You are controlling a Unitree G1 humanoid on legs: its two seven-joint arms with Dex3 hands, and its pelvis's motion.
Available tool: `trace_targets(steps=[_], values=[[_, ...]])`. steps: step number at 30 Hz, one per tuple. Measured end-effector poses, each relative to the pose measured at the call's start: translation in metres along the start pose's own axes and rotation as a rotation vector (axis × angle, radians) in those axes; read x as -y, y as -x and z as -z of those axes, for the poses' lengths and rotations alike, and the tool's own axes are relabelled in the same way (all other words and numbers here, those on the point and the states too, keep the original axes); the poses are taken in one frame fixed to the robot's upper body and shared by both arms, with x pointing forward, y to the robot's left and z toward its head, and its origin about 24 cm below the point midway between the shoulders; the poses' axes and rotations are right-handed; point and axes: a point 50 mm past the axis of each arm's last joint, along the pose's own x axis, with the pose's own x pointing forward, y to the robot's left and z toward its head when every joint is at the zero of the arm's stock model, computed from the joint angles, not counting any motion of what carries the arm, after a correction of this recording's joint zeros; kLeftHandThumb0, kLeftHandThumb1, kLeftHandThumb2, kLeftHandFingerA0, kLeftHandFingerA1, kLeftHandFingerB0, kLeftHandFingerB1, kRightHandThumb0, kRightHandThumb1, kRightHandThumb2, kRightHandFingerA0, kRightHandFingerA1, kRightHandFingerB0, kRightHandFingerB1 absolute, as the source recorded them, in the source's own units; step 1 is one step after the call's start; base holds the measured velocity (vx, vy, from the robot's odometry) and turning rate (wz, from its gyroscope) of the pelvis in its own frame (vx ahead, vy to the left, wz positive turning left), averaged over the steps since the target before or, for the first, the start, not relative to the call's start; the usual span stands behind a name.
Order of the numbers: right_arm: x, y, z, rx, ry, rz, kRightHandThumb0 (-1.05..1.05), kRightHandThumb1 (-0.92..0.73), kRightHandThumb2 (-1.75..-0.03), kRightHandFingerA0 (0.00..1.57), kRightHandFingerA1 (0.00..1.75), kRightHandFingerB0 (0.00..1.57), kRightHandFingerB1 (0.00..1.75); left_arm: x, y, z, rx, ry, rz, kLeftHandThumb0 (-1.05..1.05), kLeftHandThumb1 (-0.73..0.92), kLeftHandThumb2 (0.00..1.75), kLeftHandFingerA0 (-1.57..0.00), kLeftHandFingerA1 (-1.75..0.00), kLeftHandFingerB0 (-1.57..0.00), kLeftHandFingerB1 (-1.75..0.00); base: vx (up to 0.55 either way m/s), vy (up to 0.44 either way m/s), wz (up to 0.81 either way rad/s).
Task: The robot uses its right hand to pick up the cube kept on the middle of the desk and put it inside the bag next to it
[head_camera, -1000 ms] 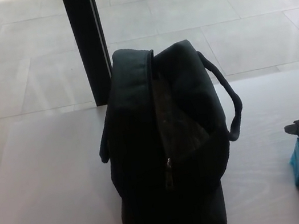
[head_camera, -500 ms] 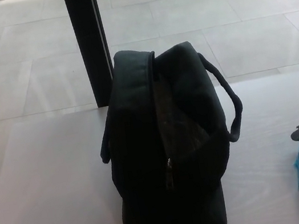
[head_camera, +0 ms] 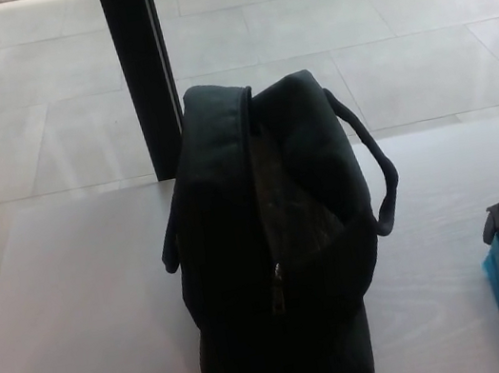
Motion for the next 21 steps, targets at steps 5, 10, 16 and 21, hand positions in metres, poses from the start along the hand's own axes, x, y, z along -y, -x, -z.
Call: trace_targets(steps=[5,10,16,21], values=[[-0.002,0.001,0.001,0.011,0.001,0.064,-0.22,-0.63,-0.96,0.87,1.73,0.70,1.52,0.000,0.000,0.000,0.000,0.000,0.000,-0.99,0.49,1.13,-0.19,-0.73,-0.06,-0.63,0.00,0.000,0.00],[-0.003,0.003,0.002,0.028,-0.026,0.143,-0.21,-0.64,-0.96,0.88,1.73,0.73,1.52,0.000,0.000,0.000,0.000,0.000,0.001,-1.01,0.51,1.17,-0.18,-0.73,-0.06,-0.64,0.00,0.000,0.00],[0.020,0.006,-0.002,0.062,-0.103,0.283,-0.26,-0.74,-0.69,0.79,1.62,0.78,0.86,-0.001,0.000,-0.001,-0.001,-0.001,-0.001,-0.95,0.53,0.89,-0.17,-0.85,-0.08,-0.72,0.00,0.000,0.00],[0.089,0.015,-0.005,0.102,-0.170,0.505,-0.23,-0.54,-1.14,0.92,1.75,0.76,1.53,-0.002,0.000,-0.002,-0.003,0.001,-0.003,-0.59,0.28,1.06,-0.08,-0.64,0.00,-0.59,0.00,0.000,0.00]])
